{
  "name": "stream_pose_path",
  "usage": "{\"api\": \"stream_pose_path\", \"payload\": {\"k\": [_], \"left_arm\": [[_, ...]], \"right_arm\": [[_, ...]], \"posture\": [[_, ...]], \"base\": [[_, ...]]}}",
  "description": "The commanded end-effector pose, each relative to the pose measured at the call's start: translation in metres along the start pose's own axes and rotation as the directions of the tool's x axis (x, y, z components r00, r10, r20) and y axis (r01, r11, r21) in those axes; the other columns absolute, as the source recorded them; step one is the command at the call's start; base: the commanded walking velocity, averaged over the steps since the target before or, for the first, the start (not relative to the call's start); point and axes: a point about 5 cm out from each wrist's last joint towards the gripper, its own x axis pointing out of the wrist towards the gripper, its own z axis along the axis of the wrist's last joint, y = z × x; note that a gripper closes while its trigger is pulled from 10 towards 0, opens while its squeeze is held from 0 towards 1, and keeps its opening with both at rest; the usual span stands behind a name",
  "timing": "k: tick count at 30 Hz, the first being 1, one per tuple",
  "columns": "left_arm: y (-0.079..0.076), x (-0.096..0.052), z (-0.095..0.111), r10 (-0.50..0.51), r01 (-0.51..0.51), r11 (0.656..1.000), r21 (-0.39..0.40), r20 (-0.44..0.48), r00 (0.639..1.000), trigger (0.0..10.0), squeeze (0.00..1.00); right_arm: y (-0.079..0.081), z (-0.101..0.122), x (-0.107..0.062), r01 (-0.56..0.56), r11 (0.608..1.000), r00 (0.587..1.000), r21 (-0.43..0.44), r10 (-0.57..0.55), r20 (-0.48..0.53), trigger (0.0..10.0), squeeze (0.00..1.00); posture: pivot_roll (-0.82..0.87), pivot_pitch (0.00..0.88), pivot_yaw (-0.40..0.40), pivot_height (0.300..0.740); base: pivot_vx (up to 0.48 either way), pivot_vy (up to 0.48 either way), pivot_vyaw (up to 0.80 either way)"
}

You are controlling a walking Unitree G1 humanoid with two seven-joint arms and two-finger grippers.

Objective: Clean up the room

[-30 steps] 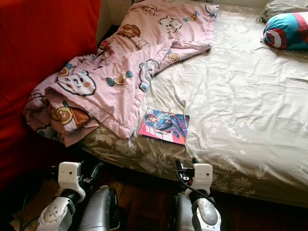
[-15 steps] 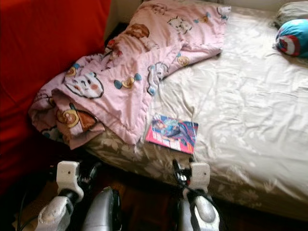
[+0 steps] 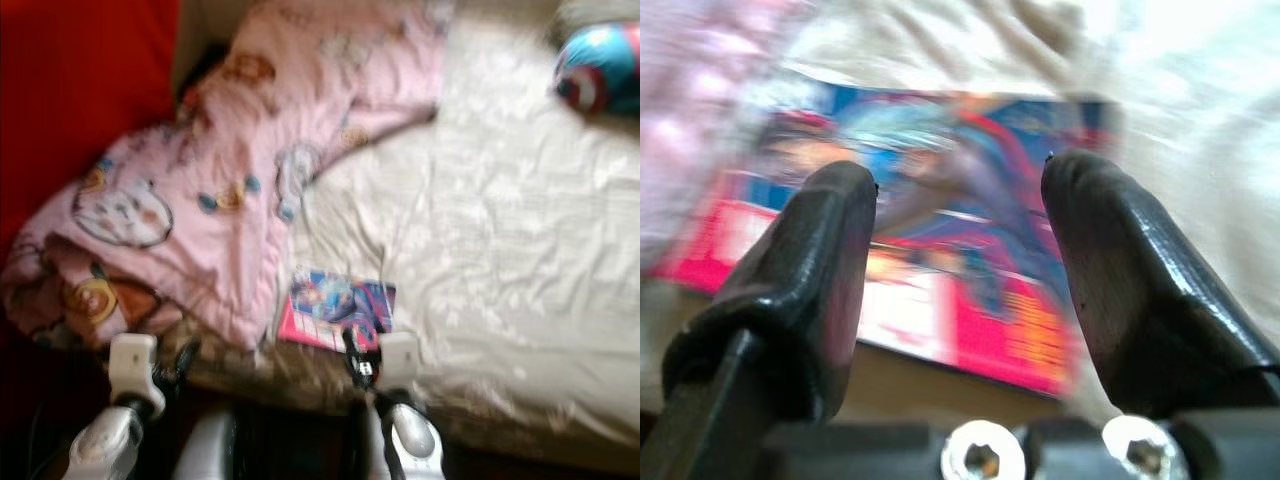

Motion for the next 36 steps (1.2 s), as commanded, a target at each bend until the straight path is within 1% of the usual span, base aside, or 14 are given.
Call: {"api": "stream_pose_path", "payload": {"k": [1, 7, 16, 21, 22, 23, 24, 26, 27, 28, 29, 30, 33, 36], "left_arm": [[-0.003, -0.006, -0.011, -0.011, 0.01, 1.0, -0.001, -0.045, 0.999, 10.0, 0.0], [-0.006, -0.004, -0.007, -0.022, 0.022, 1.0, -0.004, -0.032, 0.999, 10.0, 0.0], [-0.006, -0.007, -0.001, -0.027, 0.027, 1.0, 0.001, -0.015, 1.0, 10.0, 0.0], [-0.006, -0.009, 0.004, -0.035, 0.035, 0.999, 0.009, -0.004, 0.999, 10.0, 0.0], [-0.006, -0.009, 0.005, -0.036, 0.036, 0.999, 0.01, -0.002, 0.999, 10.0, 0.0], [-0.007, -0.009, 0.005, -0.036, 0.036, 0.999, 0.01, -0.002, 0.999, 10.0, 0.0], [-0.007, -0.01, 0.006, -0.037, 0.037, 0.999, 0.01, -0.001, 0.999, 10.0, 0.0], [-0.008, -0.011, 0.008, -0.04, 0.04, 0.999, 0.011, -0.002, 0.999, 10.0, 0.0], [-0.008, -0.012, 0.008, -0.042, 0.042, 0.999, 0.014, -0.004, 0.999, 10.0, 0.0], [-0.007, -0.014, 0.009, -0.042, 0.043, 0.999, 0.015, -0.006, 0.999, 10.0, 0.0], [-0.006, -0.016, 0.009, -0.044, 0.044, 0.999, 0.02, -0.011, 0.999, 10.0, 0.0], [-0.006, -0.016, 0.009, -0.044, 0.044, 0.999, 0.02, -0.011, 0.999, 10.0, 0.0], [-0.002, -0.022, 0.009, -0.04, 0.041, 0.999, 0.032, -0.026, 0.999, 10.0, 0.0], [0.0, -0.026, 0.01, -0.037, 0.038, 0.999, 0.038, -0.031, 0.999, 10.0, 0.0]], "right_arm": [[-0.005, -0.016, -0.013, 0.033, 0.999, 0.998, 0.023, -0.032, -0.057, 10.0, 0.0], [-0.003, -0.013, -0.009, 0.02, 0.999, 0.999, 0.034, -0.018, -0.05, 10.0, 0.0], [0.0, -0.008, 0.002, 0.033, 0.992, 0.999, 0.118, -0.029, -0.041, 10.0, 0.0], [-0.007, 0.0, 0.016, 0.086, 0.972, 0.996, 0.22, -0.079, -0.04, 10.0, 0.0], [-0.007, 0.0, 0.017, 0.094, 0.965, 0.995, 0.243, -0.086, -0.042, 10.0, 0.33], [-0.008, 0.0, 0.018, 0.098, 0.961, 0.995, 0.257, -0.09, -0.044, 10.0, 0.33], [-0.01, 0.0, 0.019, 0.119, 0.951, 0.993, 0.285, -0.107, -0.054, 10.0, 1.0], [-0.015, 0.001, 0.024, 0.166, 0.926, 0.986, 0.338, -0.149, -0.076, 10.0, 1.0], [-0.017, 0.002, 0.026, 0.186, 0.913, 0.982, 0.363, -0.168, -0.081, 10.0, 0.45], [-0.018, 0.003, 0.027, 0.195, 0.906, 0.981, 0.376, -0.178, -0.081, 10.0, 0.45], [-0.02, 0.004, 0.029, 0.211, 0.893, 0.978, 0.398, -0.195, -0.079, 10.0, 0.0], [-0.02, 0.004, 0.029, 0.211, 0.893, 0.978, 0.398, -0.195, -0.079, 10.0, 0.0], [-0.027, 0.008, 0.031, 0.237, 0.853, 0.97, 0.464, -0.229, -0.074, 10.0, 0.0], [-0.029, 0.007, 0.03, 0.235, 0.844, 0.971, 0.482, -0.229, -0.073, 10.0, 0.0]], "posture": [[0.0, 0.246, 0.01, 0.605], [0.01, 0.252, 0.011, 0.605], [0.04, 0.267, 0.021, 0.605], [0.06, 0.281, 0.032, 0.605], [0.07, 0.288, 0.037, 0.605], [0.07, 0.288, 0.037, 0.605], [0.09, 0.298, 0.044, 0.605], [0.1, 0.311, 0.051, 0.605], [0.11, 0.318, 0.056, 0.605], [0.11, 0.321, 0.058, 0.605], [0.12, 0.334, 0.064, 0.605], [0.12, 0.334, 0.064, 0.605], [0.14, 0.357, 0.076, 0.605], [0.15, 0.368, 0.083, 0.605]], "base": [[0.0, 0.0, 0.0], [0.0, 0.0, 0.0], [0.0, 0.0, 0.0], [0.0, 0.0, 0.0], [0.0, 0.0, 0.0], [0.0, 0.0, 0.0], [0.0, 0.0, 0.0], [0.0, 0.0, 0.0], [0.0, 0.0, 0.0], [0.0, 0.0, 0.0], [0.0, 0.0, 0.0], [0.0, 0.0, 0.0], [0.0, 0.0, 0.0], [0.0, 0.0, 0.0]]}}
